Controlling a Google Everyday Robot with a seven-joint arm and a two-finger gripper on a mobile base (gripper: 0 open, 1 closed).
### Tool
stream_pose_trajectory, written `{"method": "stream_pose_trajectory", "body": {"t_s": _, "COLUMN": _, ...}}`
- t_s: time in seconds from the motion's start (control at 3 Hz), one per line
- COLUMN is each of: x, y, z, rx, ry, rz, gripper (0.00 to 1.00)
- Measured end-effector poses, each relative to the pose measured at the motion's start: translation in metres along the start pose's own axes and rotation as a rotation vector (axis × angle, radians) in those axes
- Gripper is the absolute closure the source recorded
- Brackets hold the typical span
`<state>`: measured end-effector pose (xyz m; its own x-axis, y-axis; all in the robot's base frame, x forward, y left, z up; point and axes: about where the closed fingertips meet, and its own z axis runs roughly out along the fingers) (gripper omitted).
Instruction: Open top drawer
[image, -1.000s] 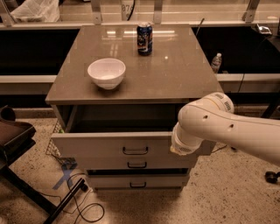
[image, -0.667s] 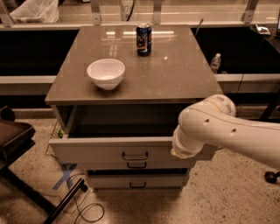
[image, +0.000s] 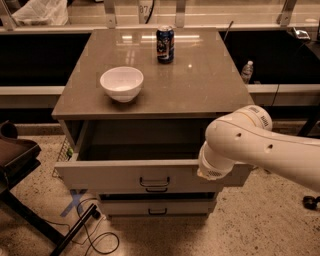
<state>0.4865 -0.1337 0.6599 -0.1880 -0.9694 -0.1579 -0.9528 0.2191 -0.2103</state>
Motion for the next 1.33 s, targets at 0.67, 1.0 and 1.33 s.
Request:
{"method": "stream_pose_trajectory", "body": {"t_s": 0.67, "x": -0.0004, "y": -0.0005, "z": -0.0024, "rx": 0.000, "ry": 0.000, "rz": 0.000, "gripper": 1.00}}
{"method": "stream_pose_trajectory", "body": {"t_s": 1.0, "x": -0.0007, "y": 0.0008, "z": -0.0022, "rx": -0.004, "ry": 0.006, "rz": -0.004, "gripper": 1.00}}
{"method": "stream_pose_trajectory", "body": {"t_s": 1.33, "x": -0.0008, "y": 0.0007, "z": -0.0027, "rx": -0.004, "ry": 0.006, "rz": -0.004, "gripper": 1.00}}
